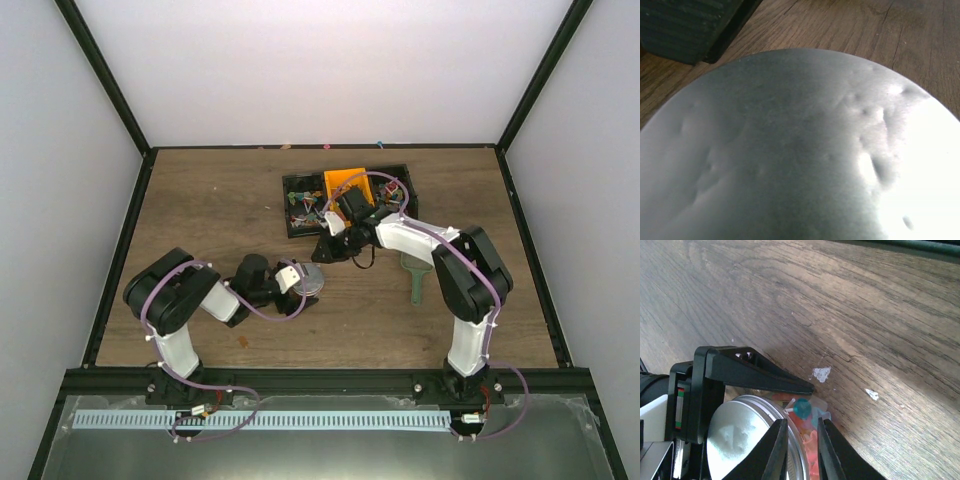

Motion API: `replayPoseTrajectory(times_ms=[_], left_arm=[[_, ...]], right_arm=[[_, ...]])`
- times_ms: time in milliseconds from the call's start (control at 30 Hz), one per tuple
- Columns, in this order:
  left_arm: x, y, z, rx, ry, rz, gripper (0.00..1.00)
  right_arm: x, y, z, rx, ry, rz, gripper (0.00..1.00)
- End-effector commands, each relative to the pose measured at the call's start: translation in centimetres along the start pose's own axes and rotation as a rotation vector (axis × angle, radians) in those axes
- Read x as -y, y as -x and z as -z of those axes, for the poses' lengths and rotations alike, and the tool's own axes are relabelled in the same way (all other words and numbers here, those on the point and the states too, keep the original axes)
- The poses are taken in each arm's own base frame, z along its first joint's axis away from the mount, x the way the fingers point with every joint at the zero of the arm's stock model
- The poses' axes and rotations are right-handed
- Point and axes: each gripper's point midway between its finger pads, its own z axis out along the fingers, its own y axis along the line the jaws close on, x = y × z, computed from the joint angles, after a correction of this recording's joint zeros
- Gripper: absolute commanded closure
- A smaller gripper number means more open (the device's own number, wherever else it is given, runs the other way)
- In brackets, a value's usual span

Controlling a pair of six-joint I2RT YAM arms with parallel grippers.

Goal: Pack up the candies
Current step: Screw the bottle lid onto the packing bottle.

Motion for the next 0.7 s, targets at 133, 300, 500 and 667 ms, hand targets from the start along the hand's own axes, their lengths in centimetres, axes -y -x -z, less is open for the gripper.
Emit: replayPoseTrajectory(times_ms=[133,300,500,667], left_arm=[[1.2,-1.2,0.2,-0.048,-0.044,0.014,0.09],[1.1,-1.2,0.2,-0.048,-0.045,0.012,0.09],[1.2,-1.3,0.1,-0.05,-0.05,0.013,0.09],[1.3,-1.3,0.2,-0.05,-0.051,0.014,0.09]], right_arm=[[-0.7,-0.9,-0.4,-0.022,0.04,0.032,0.83],[-1.6,-0.7,-0.1,-0.007,0.067,0.043,0.83],[-2.0,-0.2,0.3,0.015,0.056,0.05,0.83],[-2.4,0.5,0.6,0.028,0.061,0.055,0.82]])
